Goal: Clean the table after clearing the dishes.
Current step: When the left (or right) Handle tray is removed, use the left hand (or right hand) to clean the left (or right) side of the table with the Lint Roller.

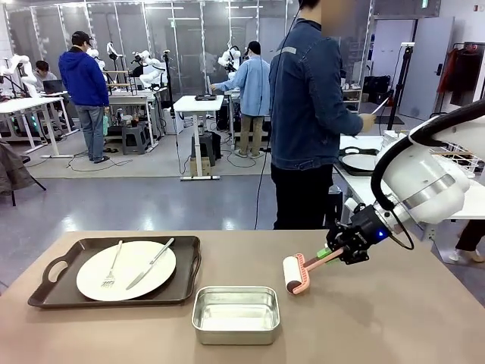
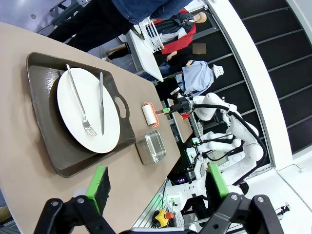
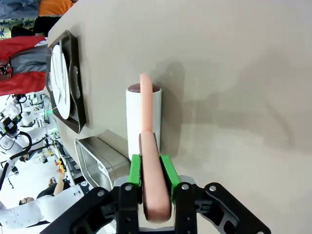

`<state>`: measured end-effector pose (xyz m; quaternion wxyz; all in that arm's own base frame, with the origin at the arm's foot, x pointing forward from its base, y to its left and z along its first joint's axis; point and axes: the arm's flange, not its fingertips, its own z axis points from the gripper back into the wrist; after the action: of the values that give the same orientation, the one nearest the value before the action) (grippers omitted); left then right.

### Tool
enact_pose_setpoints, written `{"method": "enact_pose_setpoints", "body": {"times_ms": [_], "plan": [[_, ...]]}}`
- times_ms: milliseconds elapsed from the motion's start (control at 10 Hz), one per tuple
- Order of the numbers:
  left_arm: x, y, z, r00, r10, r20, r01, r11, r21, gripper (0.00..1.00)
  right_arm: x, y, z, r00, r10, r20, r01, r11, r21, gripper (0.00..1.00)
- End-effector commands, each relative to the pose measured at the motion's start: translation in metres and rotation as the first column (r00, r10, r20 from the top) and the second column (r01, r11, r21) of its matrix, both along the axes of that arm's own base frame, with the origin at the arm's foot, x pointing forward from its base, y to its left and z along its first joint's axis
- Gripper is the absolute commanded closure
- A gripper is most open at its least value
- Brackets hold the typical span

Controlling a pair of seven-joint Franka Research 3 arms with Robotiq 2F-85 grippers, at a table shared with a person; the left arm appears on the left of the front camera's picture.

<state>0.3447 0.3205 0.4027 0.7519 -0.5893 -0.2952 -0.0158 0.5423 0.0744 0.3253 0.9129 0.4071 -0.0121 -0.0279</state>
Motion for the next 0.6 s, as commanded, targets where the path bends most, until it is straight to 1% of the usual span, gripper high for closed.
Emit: {"method": "enact_pose_setpoints", "body": {"times_ms": [0,100,400,500], "plan": [[-0.003,0.001,0.002,1.000,-0.002,0.007,0.002,1.000,-0.010,0.00,0.000,-0.010,-0.012,1.000,-0.017,0.011,0.017,1.000,-0.022,0.78],[-0.003,0.001,0.002,1.000,-0.002,0.007,0.002,1.000,-0.010,0.00,-0.002,-0.023,-0.022,1.000,-0.018,-0.001,0.018,1.000,-0.026,0.78],[-0.003,0.001,0.002,1.000,-0.002,0.007,0.002,1.000,-0.010,0.00,-0.008,-0.073,-0.032,0.997,0.006,0.073,0.003,0.993,-0.116,0.78],[-0.003,0.001,0.002,1.000,-0.002,0.007,0.002,1.000,-0.010,0.00,-0.009,-0.092,-0.035,0.997,0.003,0.075,0.009,0.989,-0.151,0.78]]}}
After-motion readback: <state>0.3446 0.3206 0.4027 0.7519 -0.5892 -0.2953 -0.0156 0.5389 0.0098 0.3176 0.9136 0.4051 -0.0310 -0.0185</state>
